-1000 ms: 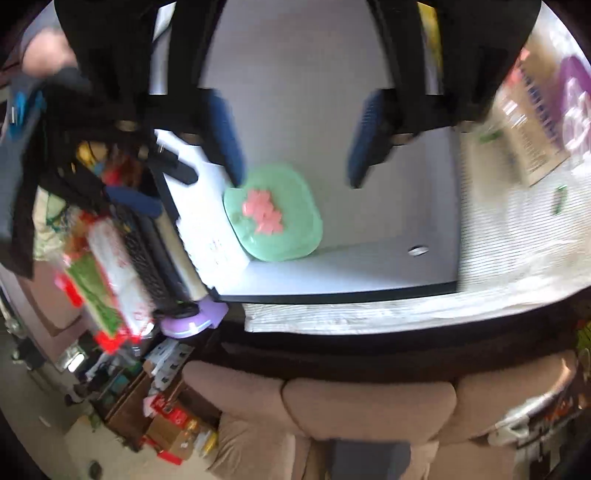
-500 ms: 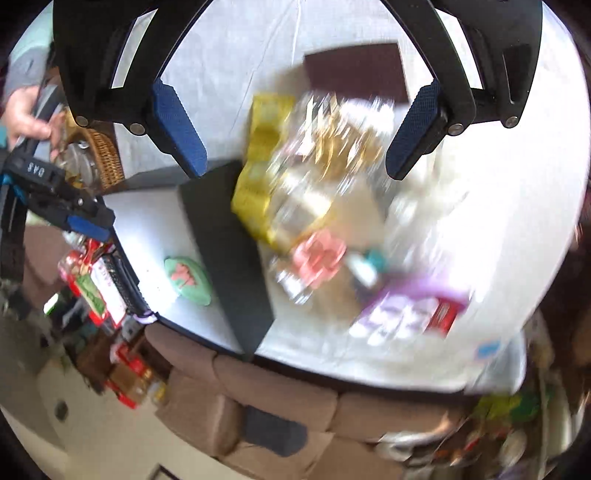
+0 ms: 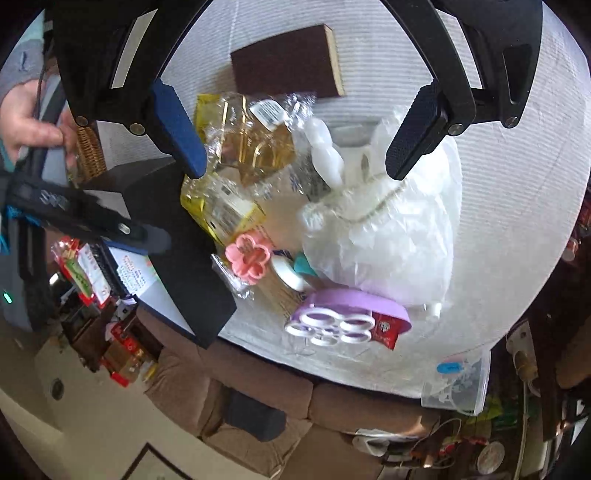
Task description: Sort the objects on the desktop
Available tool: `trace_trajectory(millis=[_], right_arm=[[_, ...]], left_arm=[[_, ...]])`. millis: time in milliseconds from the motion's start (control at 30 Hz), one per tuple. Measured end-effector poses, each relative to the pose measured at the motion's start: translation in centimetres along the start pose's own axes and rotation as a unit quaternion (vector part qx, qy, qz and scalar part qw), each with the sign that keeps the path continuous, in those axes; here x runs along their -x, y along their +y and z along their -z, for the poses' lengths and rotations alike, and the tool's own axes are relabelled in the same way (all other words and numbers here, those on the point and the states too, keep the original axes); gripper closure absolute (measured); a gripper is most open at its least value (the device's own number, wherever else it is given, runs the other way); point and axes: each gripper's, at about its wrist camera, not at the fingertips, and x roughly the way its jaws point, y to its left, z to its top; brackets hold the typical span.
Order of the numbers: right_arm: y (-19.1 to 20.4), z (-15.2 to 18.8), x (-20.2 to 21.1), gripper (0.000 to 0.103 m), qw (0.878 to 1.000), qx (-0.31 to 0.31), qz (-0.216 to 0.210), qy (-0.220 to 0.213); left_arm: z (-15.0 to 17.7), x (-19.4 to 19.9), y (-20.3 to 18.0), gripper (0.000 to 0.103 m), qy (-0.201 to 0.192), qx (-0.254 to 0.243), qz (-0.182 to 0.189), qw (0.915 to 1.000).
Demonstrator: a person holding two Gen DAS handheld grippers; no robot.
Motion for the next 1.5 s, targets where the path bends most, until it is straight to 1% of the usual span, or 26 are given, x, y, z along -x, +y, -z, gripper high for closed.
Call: trace_trajectory(millis=[133, 200, 267, 300, 367, 433, 533, 567, 600, 633, 700, 733, 767, 800, 867, 967, 1033, 1067, 1133, 1200, 1267, 1300, 1367, 1433, 1467, 1500], right_arm=[[0.8, -3.2, -4.3, 0.036, 0.999, 0.022, 0.044, 0.019], [1.1, -4.6, -6.8, 0.036, 0.995, 0.045, 0.083, 0.037], [1.1, -5.1, -8.7, 0.036, 0.991, 0.064, 0.104, 0.054], [1.1, -5.3, -9.6, 0.036, 0.988, 0.076, 0.114, 0.063], [1.4, -5.5, -11.2, 0.036, 0.981, 0.114, 0.134, 0.076], [1.6, -5.2, -12.1, 0.036, 0.975, 0.152, 0.129, 0.095], [2.1, -4.7, -13.6, 0.038, 0.956, 0.223, 0.147, 0.120], [2.1, -4.6, -14.0, 0.039, 0.953, 0.233, 0.144, 0.128], [2.0, -4.4, -14.4, 0.042, 0.950, 0.242, 0.144, 0.133], [2.0, -4.4, -14.4, 0.063, 0.950, 0.246, 0.140, 0.133], [1.9, -4.5, -14.2, 0.069, 0.954, 0.236, 0.131, 0.128], [1.8, -4.5, -13.9, 0.084, 0.956, 0.232, 0.131, 0.125], [1.7, -4.6, -13.5, 0.086, 0.958, 0.227, 0.130, 0.119], [1.4, -4.7, -12.7, 0.086, 0.964, 0.211, 0.116, 0.112], [1.2, -4.9, -11.5, 0.086, 0.972, 0.188, 0.101, 0.099], [0.5, -5.1, -9.4, 0.086, 0.984, 0.144, 0.072, 0.079], [-0.4, -5.2, -6.8, 0.086, 0.995, 0.081, 0.021, 0.059], [-0.7, -5.1, -5.8, 0.086, 0.997, 0.058, -0.002, 0.050], [-1.8, -4.3, -2.7, 0.086, 0.997, -0.001, -0.067, 0.029], [-2.5, -3.6, -0.5, 0.086, 0.993, -0.040, -0.112, 0.014], [-3.6, -2.2, 1.8, 0.086, 0.986, -0.077, -0.145, -0.001], [-4.0, -1.6, 2.9, 0.086, 0.984, -0.089, -0.156, -0.006], [-4.8, -0.4, 4.7, 0.086, 0.982, -0.100, -0.159, -0.016], [-5.2, 0.9, 6.3, 0.086, 0.981, -0.105, -0.160, -0.020], [-5.5, 1.6, 6.8, 0.086, 0.981, -0.106, -0.159, -0.021], [-5.8, 2.5, 7.5, 0.086, 0.981, -0.107, -0.159, -0.023]], left_arm=[[-0.2, -0.3, 0.3, 0.005, -0.009, -0.025, -0.001, 0.9997], [-0.3, -1.0, 0.7, 0.005, 0.005, -0.023, 0.013, 0.9996], [-0.5, -1.6, 1.1, 0.005, 0.022, -0.008, 0.037, 0.9990], [-0.6, -1.7, 1.2, 0.005, 0.024, -0.010, 0.039, 0.9989], [-0.9, -1.7, 1.1, 0.005, 0.024, -0.015, 0.039, 0.9988], [-1.0, -1.5, 1.0, 0.005, 0.023, -0.011, 0.060, 0.9979], [-1.2, -1.7, 0.8, 0.005, 0.023, -0.007, 0.069, 0.9973], [-1.3, -1.8, 0.7, 0.005, 0.023, -0.005, 0.071, 0.9972], [-1.4, -1.8, 0.7, 0.005, 0.023, -0.003, 0.073, 0.9970], [-1.5, -1.9, 0.7, 0.005, 0.023, -0.002, 0.074, 0.9970], [-1.6, -2.0, 0.9, 0.005, 0.025, 0.004, 0.075, 0.9969], [-1.6, -2.2, 1.0, 0.005, 0.027, 0.009, 0.078, 0.9965], [-1.7, -2.2, 1.1, 0.005, 0.027, 0.013, 0.082, 0.9962], [-1.7, -2.2, 1.1, 0.005, 0.026, 0.016, 0.086, 0.9958], [-1.7, -2.2, 1.1, 0.005, 0.025, 0.019, 0.091, 0.9954], [-1.6, -1.9, 0.2, 0.005, 0.020, -0.002, 0.092, 0.9956], [-1.4, -1.5, -1.0, 0.005, 0.014, -0.033, 0.096, 0.9947], [-1.2, -1.4, -1.7, 0.005, 0.014, -0.047, 0.106, 0.9932], [-0.7, -1.4, -3.3, 0.005, 0.027, -0.080, 0.140, 0.9866], [0.1, -1.4, -4.9, 0.005, 0.042, -0.111, 0.169, 0.9785], [1.4, -1.5, -6.7, 0.005, 0.064, -0.150, 0.205, 0.9650], [2.1, -1.7, -7.5, 0.005, 0.077, -0.166, 0.221, 0.9580], [4.0, -2.4, -9.2, 0.005, 0.111, -0.198, 0.249, 0.9414], [5.8, -3.6, -10.5, 0.005, 0.144, -0.221, 0.261, 0.9287], [6.7, -4.5, -11.2, 0.005, 0.159, -0.229, 0.254, 0.9261], [7.3, -5.5, -11.6, 0.005, 0.168, -0.234, 0.234, 0.9285]])
